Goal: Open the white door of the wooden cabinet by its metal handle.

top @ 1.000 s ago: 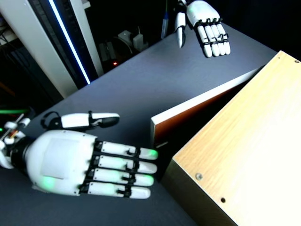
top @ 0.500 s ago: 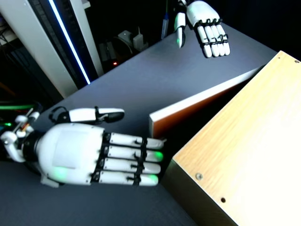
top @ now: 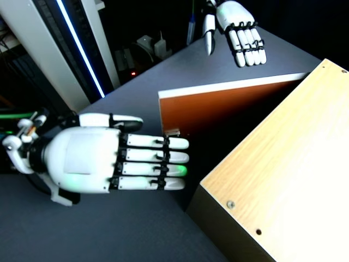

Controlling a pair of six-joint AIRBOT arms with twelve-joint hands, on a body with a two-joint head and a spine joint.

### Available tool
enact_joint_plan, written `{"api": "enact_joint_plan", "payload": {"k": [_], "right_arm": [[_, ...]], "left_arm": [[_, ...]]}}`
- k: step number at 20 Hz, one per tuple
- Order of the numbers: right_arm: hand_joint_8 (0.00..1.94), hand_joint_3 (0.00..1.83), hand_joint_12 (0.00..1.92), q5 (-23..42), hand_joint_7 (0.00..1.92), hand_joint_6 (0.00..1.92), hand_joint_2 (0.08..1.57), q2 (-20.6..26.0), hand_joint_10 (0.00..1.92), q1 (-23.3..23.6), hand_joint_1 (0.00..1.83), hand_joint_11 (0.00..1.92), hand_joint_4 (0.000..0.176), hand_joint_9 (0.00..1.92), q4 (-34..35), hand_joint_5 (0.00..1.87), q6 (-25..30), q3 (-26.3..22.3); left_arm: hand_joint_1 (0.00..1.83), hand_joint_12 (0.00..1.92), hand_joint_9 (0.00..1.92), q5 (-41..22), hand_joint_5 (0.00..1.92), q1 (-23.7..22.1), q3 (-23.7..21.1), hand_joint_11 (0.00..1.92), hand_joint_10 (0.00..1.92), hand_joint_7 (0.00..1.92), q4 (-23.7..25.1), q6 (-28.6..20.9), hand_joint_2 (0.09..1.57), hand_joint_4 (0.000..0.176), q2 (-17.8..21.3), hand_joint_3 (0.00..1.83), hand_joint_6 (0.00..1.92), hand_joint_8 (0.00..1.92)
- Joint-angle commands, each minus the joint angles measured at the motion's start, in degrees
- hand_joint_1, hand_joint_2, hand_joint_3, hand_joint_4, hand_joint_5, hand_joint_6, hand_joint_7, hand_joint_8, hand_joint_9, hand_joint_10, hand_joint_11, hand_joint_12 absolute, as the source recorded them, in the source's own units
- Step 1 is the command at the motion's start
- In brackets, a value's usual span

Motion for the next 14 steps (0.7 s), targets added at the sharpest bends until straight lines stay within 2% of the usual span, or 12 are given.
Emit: {"api": "enact_joint_plan", "payload": {"k": [1,7,14], "right_arm": [[0.00,0.00,0.00,7.7,0.00,0.00,1.32,0.6,0.00,0.8,0.00,0.00,0.000,0.00,1.7,0.00,0.2,-0.2],[0.00,0.00,0.00,9.2,0.00,0.00,1.24,1.3,0.00,0.8,0.00,0.00,0.000,0.00,-1.1,0.00,0.5,-2.2],[0.00,0.01,0.00,11.6,0.00,0.00,1.29,1.3,0.00,0.8,0.00,0.00,0.000,0.00,-5.7,0.00,3.6,-3.6]], "left_arm": [[0.00,0.17,0.06,-7.3,0.08,-0.2,0.1,0.05,0.00,0.05,-0.4,-0.2,1.43,0.000,0.2,0.00,0.00,0.00],[0.00,0.17,0.05,-7.6,0.07,0.2,0.0,0.03,0.00,0.05,-0.7,-0.2,1.44,0.000,0.2,0.00,0.00,0.00],[0.00,0.17,0.05,-7.9,0.06,0.5,0.0,0.02,0.00,0.04,-1.1,-0.2,1.46,0.000,0.3,0.01,0.00,0.00]]}}
